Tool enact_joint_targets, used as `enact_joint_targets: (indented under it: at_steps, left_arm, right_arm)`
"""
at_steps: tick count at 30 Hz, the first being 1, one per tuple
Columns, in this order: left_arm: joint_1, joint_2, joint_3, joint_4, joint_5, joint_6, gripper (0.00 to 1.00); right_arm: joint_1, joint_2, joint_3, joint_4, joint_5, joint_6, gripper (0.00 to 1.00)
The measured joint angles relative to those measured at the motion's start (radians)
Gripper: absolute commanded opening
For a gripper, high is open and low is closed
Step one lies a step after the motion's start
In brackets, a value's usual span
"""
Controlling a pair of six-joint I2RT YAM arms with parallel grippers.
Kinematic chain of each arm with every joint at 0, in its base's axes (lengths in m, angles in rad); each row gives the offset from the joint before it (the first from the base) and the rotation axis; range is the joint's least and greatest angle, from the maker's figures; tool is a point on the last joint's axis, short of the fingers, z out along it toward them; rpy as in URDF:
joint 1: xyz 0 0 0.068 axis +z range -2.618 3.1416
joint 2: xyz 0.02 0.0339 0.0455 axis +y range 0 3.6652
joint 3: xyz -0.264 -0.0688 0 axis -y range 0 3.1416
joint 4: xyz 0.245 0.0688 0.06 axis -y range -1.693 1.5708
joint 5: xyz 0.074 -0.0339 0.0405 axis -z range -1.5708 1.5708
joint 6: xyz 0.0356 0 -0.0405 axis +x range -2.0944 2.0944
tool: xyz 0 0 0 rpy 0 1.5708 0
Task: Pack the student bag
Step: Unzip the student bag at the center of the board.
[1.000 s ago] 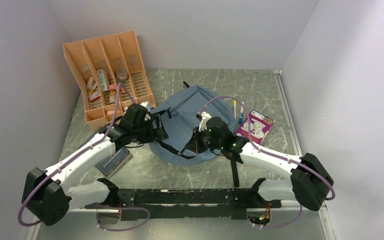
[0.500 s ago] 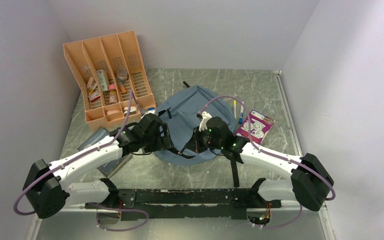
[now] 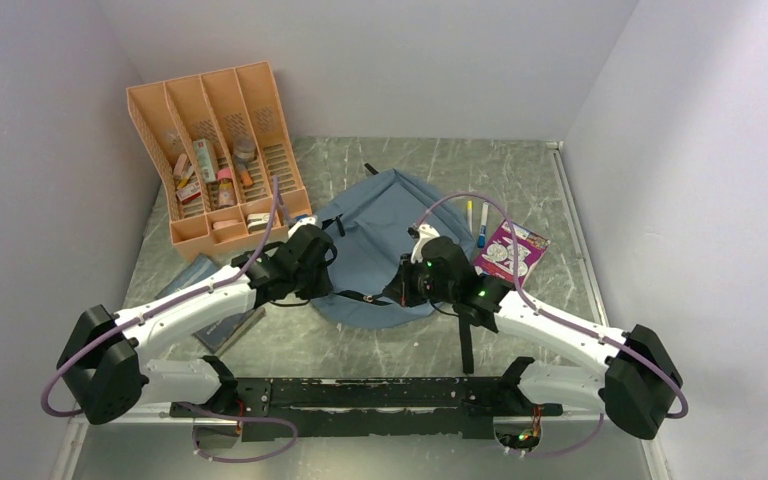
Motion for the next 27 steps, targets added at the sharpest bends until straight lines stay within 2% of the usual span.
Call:
enact_joint_targets:
  at_steps: [9, 16, 27]
  left_arm:
    - [0.0, -0.003, 0.001, -0.003, -0.026, 0.03, 0.05]
    - [0.016, -0.047, 0.001, -0.029, -0.068, 0.055, 0.05]
    - [0.051, -0.121, -0.009, -0.045, -0.074, 0.089, 0.05]
  right_arm:
    - [-0.002, -0.008, 0.0, -0.101, 0.07, 0.033, 0.0]
    - [-0.016, -0.008, 0.018, -0.211, 0.181, 0.063, 0.0]
    - [-0.085, 0.096, 0.108, -0.273, 0.269, 0.083, 0.0]
